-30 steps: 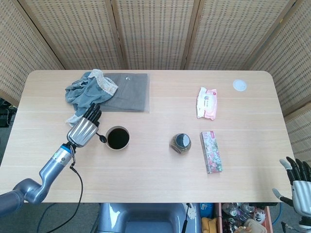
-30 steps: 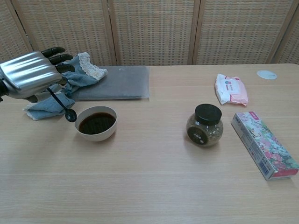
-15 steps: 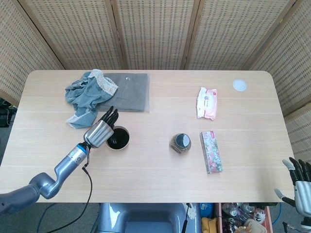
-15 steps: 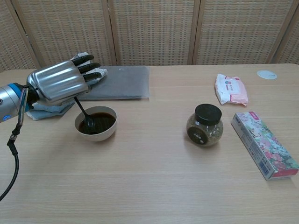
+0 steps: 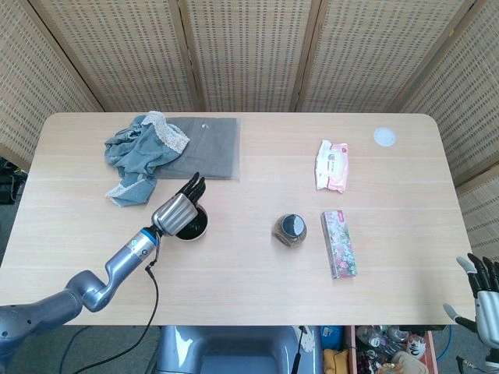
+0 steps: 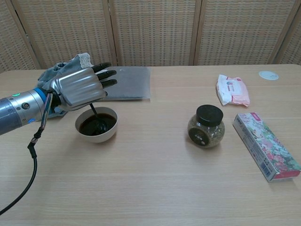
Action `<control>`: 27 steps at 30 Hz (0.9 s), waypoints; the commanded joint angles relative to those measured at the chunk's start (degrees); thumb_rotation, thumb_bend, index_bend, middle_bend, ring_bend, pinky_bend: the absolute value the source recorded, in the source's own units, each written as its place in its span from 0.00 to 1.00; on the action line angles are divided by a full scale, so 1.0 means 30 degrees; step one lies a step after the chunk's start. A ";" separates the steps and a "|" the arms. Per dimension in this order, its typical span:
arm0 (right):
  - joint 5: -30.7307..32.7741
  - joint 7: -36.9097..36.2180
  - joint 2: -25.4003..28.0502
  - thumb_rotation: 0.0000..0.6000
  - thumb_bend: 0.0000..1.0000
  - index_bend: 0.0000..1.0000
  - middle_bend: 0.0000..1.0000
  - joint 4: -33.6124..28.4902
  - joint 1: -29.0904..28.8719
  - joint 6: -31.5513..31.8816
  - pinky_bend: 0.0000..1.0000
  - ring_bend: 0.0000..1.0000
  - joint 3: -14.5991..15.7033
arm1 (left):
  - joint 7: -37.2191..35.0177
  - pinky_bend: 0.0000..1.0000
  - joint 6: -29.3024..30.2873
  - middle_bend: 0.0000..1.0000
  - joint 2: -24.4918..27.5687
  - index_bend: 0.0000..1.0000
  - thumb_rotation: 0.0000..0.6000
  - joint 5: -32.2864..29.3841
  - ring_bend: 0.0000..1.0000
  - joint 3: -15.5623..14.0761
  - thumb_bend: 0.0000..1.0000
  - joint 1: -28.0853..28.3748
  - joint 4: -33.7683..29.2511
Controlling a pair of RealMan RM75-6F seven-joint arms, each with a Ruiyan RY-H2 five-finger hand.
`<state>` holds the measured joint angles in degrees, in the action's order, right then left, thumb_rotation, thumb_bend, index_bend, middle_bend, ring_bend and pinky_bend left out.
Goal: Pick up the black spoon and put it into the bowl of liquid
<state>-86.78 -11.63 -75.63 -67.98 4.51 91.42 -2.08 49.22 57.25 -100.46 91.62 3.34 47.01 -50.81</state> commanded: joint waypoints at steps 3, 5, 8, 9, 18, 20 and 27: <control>0.0049 -0.0099 -0.0025 1.00 0.21 0.17 0.19 0.0091 0.0019 -0.0061 0.04 0.01 -0.0017 | 0.0217 0.00 -0.0056 0.13 -0.0423 0.68 1.00 0.0029 0.00 0.0066 0.40 0.0345 0.0232; 0.0065 -0.0139 -0.0030 1.00 0.21 0.17 0.19 0.0120 0.0034 -0.0059 0.04 0.01 -0.0025 | 0.0366 0.00 -0.0153 0.13 -0.0638 0.68 1.00 -0.0014 0.00 0.0137 0.40 0.0516 0.0426; 0.0113 -0.0189 -0.0040 1.00 0.21 0.17 0.19 0.0174 0.0077 -0.0040 0.04 0.01 -0.0043 | 0.0583 0.00 -0.0350 0.13 -0.0903 0.68 1.00 -0.0117 0.00 0.0211 0.40 0.0731 0.0758; 0.0135 -0.0209 -0.0043 1.00 0.21 0.17 0.19 0.0188 0.0097 -0.0031 0.04 0.01 -0.0050 | 0.0621 0.00 -0.0421 0.13 -0.0986 0.68 1.00 -0.0165 0.00 0.0242 0.40 0.0798 0.0874; 0.0229 -0.0321 -0.0050 1.00 0.21 0.17 0.19 0.0288 0.0217 -0.0009 0.04 0.01 -0.0073 | 0.0468 0.00 -0.0595 0.13 -0.1060 0.69 1.00 -0.0172 0.00 -0.0052 0.40 0.1012 0.1753; 0.0223 -0.0334 -0.0060 1.00 0.21 0.17 0.19 0.0299 0.0223 -0.0012 0.04 0.01 -0.0071 | 0.0343 0.00 -0.0511 0.12 -0.0850 0.69 1.00 -0.0089 0.00 -0.0226 0.40 0.0926 0.1701; 0.0153 -0.0388 -0.0097 1.00 0.21 0.17 0.19 0.0365 0.0225 0.0026 0.04 0.01 -0.0075 | -0.0173 0.00 -0.0061 0.12 0.0176 0.69 1.00 0.0229 0.00 -0.0957 0.40 0.0358 0.0815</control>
<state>-86.32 -12.80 -75.92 -66.88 5.19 91.50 -2.30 49.09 56.65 -100.43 92.05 0.85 48.45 -47.84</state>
